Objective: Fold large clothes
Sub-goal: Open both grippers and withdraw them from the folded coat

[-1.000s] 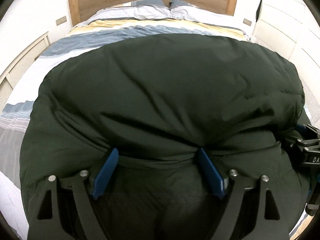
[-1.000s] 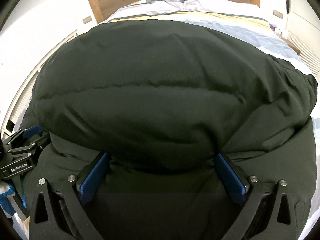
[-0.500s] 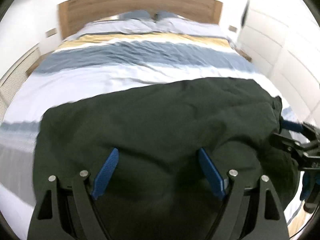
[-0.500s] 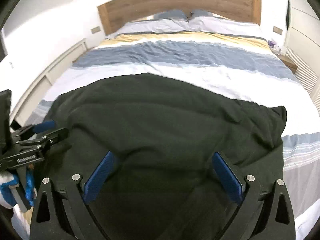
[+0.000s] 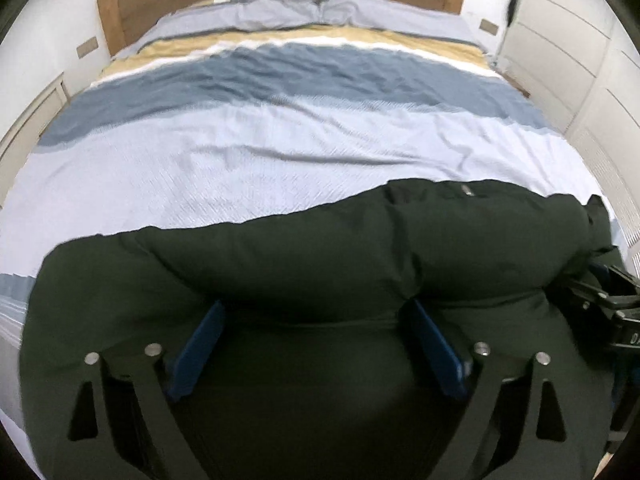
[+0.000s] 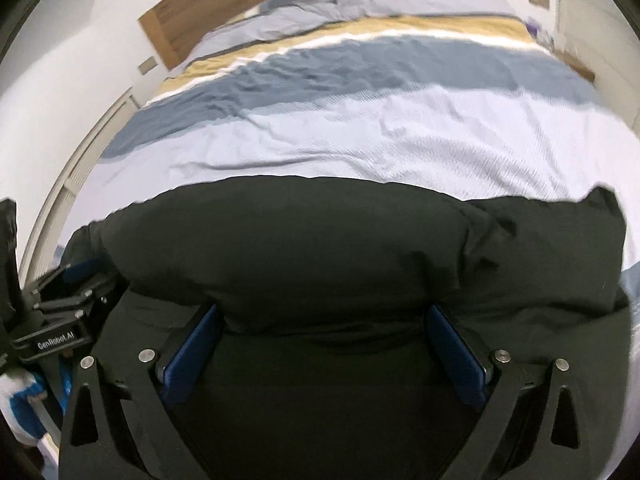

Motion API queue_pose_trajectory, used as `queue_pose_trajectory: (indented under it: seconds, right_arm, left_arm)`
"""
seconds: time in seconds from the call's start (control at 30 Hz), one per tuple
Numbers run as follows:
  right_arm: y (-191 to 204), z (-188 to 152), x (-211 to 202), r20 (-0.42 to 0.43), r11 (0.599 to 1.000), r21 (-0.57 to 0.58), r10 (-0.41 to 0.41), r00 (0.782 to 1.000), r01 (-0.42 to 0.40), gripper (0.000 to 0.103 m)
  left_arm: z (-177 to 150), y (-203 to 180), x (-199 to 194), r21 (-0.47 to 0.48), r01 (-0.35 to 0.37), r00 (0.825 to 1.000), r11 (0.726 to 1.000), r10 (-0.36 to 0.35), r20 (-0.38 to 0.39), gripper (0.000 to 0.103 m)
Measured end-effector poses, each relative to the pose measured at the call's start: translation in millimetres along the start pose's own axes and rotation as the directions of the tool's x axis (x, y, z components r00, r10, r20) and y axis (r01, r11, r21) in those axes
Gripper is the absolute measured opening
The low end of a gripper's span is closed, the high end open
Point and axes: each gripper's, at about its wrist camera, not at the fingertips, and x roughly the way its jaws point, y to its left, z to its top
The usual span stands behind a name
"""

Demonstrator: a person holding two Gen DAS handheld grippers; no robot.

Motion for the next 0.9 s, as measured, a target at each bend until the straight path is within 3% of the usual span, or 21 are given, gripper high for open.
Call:
queue_pose_trajectory:
  seconds: [0.2, 0.37, 0.53, 0.67, 0.77, 0.9]
  right_arm:
    - [-10.1, 12.2, 25.5, -0.051, 0.999, 0.048, 0.017, 0.999, -0.014, 0.102]
    - [-23.2, 23.2, 7.2, -0.045, 0.998, 0.064, 0.015, 0.999, -0.012, 0.102]
    - [-69.2, 25.9, -3.7, -0.079, 0.984, 0.129, -0.113, 0.99, 0.123, 0.102]
    - [-102.4, 23.1, -17.2, -0.116, 0.958, 0.137, -0.237, 0.964, 0.252, 0.102]
    - [-126.9, 16.2, -40.7, -0.104, 0.944, 0.183, -0.258, 0.96, 0.274, 0.102]
    - [-144.4, 5.3, -79.4, -0.053, 0.942, 0.213, -0.252, 0.966, 0.258, 0.102]
  left_arm:
    - [6.4, 7.8, 19.7, -0.033, 0.008, 0.998, 0.999, -0.01, -0.069, 0.101]
    - [7.2, 30.9, 10.8, -0.095, 0.039, 0.993, 0.995, -0.05, -0.107, 0.101]
    - [8.4, 62.8, 4.8, -0.175, -0.016, 0.988, 0.984, -0.012, -0.154, 0.101]
    - [11.4, 91.3, -7.4, -0.199, -0.151, 0.976, 0.968, 0.115, -0.182, 0.101]
    - [7.7, 113.4, -26.8, -0.214, -0.187, 0.976, 0.959, 0.156, -0.155, 0.1]
    - [-8.2, 148.3, -66.5, -0.296, -0.111, 0.994, 0.949, 0.099, -0.056, 0.1]
